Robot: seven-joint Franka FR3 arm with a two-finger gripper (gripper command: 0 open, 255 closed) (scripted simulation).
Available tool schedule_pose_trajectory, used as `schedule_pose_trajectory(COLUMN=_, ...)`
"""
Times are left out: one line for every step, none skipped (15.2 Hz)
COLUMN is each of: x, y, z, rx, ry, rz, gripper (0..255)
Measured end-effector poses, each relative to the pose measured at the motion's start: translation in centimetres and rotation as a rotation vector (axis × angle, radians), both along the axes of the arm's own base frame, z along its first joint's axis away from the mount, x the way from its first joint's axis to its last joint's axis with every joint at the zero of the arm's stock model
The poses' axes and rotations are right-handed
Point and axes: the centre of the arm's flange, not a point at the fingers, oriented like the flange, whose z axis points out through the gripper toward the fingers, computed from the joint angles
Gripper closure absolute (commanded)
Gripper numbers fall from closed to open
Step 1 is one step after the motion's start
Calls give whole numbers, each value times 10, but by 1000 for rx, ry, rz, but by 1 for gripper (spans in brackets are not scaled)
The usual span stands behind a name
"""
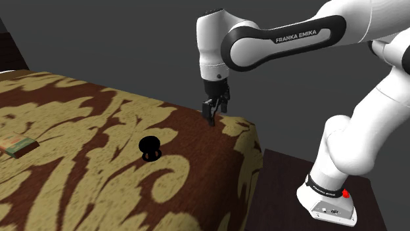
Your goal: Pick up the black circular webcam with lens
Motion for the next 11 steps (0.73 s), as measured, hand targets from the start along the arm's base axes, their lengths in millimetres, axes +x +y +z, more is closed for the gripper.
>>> schedule_pose_trajectory(x=10, y=9, z=-4, rx=-1, ry=-2, rz=1, gripper=0)
schedule_pose_trajectory(x=19, y=15, z=-8, rx=-1, ry=-5, rz=2, gripper=0)
schedule_pose_trajectory(x=32, y=20, z=-9, rx=-3, ry=-7, rz=4, gripper=0)
schedule_pose_trajectory(x=44, y=27, z=-10, rx=-3, ry=-10, rz=5, gripper=0)
schedule_pose_trajectory(x=53, y=34, z=-12, rx=-4, ry=-12, rz=6, gripper=0)
schedule_pose_trajectory(x=63, y=44, z=-15, rx=-4, ry=-15, rz=8, gripper=0)
schedule_pose_trajectory(x=74, y=51, z=-16, rx=-5, ry=-18, rz=9, gripper=0)
schedule_pose_trajectory(x=86, y=57, z=-19, rx=-5, ry=-21, rz=10, gripper=0)
schedule_pose_trajectory(x=96, y=64, z=-20, rx=-6, ry=-23, rz=11, gripper=0)
schedule_pose_trajectory(x=107, y=71, z=-22, rx=-7, ry=-26, rz=12, gripper=0)
schedule_pose_trajectory(x=114, y=80, z=-23, rx=-8, ry=-28, rz=13, gripper=0)
